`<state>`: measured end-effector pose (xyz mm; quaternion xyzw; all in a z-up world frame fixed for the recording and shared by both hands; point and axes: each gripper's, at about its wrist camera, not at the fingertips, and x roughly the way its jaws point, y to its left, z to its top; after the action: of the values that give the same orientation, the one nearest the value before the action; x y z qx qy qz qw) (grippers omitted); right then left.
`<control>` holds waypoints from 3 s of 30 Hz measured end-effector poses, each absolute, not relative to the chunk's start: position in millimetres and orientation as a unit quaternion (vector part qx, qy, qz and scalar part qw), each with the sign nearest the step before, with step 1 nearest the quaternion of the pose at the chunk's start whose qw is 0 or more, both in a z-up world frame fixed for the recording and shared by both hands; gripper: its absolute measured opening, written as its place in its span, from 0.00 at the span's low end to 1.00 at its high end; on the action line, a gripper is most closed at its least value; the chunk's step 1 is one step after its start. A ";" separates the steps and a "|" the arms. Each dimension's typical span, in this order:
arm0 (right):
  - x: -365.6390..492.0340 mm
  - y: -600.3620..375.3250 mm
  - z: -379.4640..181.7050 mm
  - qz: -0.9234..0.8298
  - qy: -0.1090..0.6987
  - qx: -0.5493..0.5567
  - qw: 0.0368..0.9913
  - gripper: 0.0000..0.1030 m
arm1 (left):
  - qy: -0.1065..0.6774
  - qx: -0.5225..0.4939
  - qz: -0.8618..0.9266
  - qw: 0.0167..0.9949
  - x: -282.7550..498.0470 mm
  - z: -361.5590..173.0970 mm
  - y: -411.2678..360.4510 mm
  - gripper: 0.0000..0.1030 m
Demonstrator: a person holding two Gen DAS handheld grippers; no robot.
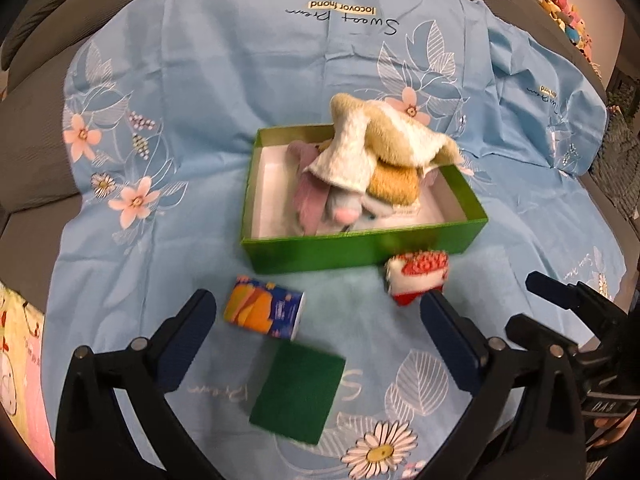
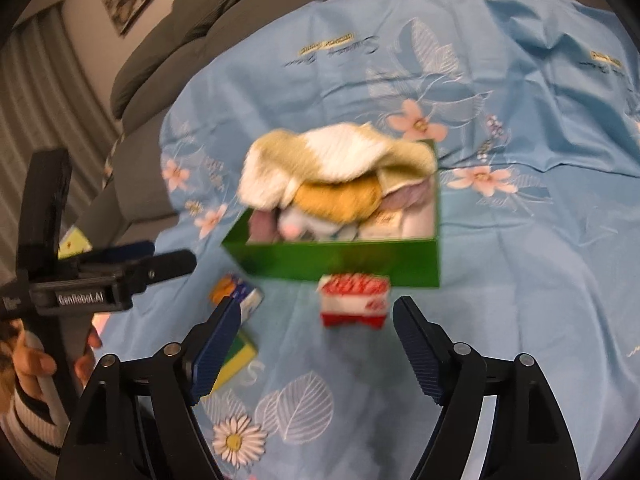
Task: Organize soft objects
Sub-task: 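Move both grippers to the red-white sock beside the box, then close both grippers on the red-white sock, then lift the red-white sock with both grippers over the green box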
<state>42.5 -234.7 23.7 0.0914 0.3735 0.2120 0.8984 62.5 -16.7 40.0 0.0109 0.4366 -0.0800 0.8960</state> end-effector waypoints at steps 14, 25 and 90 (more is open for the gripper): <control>17.0 -218.4 -8.4 0.207 0.387 0.076 0.896 0.77 | 0.484 -0.013 -0.079 0.871 39.1 5.1 -14.8 0.99; 36.7 -230.1 -38.2 0.173 0.396 0.005 0.902 0.77 | 0.517 0.008 -0.088 0.852 69.7 -21.3 -57.1 0.99; 59.4 -214.7 -7.3 0.307 0.308 0.088 0.896 0.52 | 0.430 -0.030 -0.181 0.884 73.8 25.6 -97.6 0.51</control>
<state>59.4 -214.7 -7.3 0.0884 0.3080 0.3073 0.8960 73.8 -97.6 25.6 -0.0300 0.4301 -0.1807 0.8840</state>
